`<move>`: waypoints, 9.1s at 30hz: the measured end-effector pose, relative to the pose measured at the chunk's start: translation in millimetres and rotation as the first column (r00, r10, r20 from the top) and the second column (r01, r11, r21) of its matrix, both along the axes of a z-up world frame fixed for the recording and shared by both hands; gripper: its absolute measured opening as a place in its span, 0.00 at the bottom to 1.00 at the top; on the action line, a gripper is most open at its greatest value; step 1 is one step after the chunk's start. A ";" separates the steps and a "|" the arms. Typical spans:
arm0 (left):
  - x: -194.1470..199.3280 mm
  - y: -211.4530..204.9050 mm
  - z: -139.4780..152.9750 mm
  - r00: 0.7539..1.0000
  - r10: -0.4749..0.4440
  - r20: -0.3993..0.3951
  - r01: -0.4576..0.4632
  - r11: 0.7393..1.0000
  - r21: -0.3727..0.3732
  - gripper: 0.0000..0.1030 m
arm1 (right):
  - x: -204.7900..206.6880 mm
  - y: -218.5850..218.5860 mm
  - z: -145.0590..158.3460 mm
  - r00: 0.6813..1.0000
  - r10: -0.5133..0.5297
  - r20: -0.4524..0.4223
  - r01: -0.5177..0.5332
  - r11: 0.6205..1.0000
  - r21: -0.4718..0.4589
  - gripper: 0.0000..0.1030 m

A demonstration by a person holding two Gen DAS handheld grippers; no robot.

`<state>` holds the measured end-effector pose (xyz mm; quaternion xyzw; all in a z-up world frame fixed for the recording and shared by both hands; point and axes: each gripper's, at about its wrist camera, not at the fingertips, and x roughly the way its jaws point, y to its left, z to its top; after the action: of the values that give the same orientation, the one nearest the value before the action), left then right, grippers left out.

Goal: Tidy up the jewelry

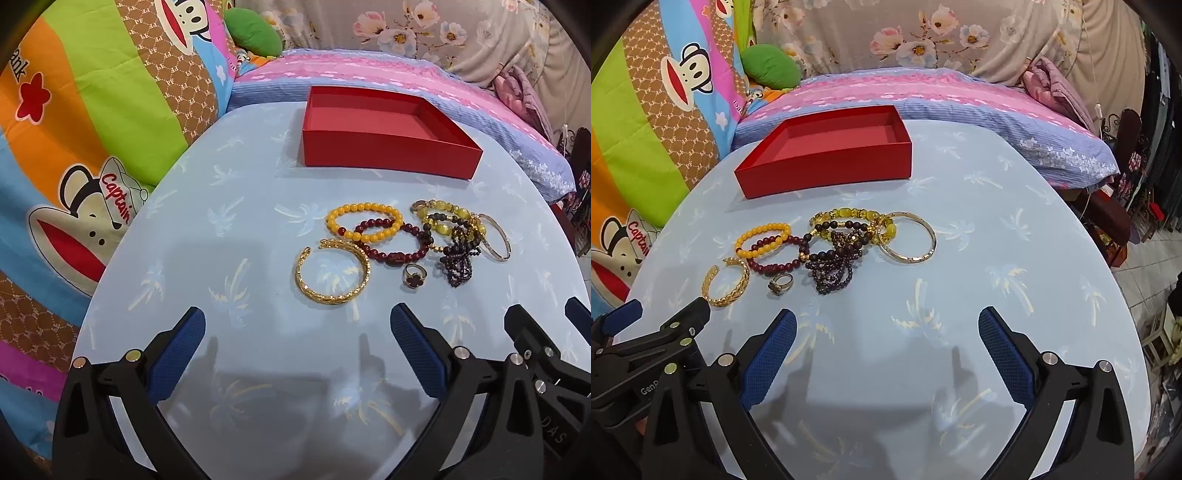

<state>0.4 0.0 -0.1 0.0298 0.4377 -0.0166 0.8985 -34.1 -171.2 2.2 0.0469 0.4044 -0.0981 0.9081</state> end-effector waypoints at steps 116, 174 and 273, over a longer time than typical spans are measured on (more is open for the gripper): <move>11.4 12.1 -15.5 0.998 0.056 -0.035 -0.057 0.998 -0.034 0.93 | 6.6 -20.5 -13.0 0.998 -0.047 -0.036 0.049 0.998 0.033 0.93; 65.4 -8.2 -30.2 0.997 -0.017 -0.070 0.012 0.997 -0.071 0.52 | 89.5 -42.6 -26.3 0.999 0.008 -0.033 -0.005 0.998 0.065 0.52; 92.0 -21.9 30.8 0.984 -0.173 0.035 0.176 0.977 -0.116 0.64 | 81.3 -15.6 27.8 0.980 0.192 -0.051 -0.184 0.973 0.139 0.56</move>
<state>92.4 -21.9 30.7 0.0147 0.4205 -0.1210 0.8991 47.2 -186.8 30.1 0.0660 0.4416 0.0142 0.8947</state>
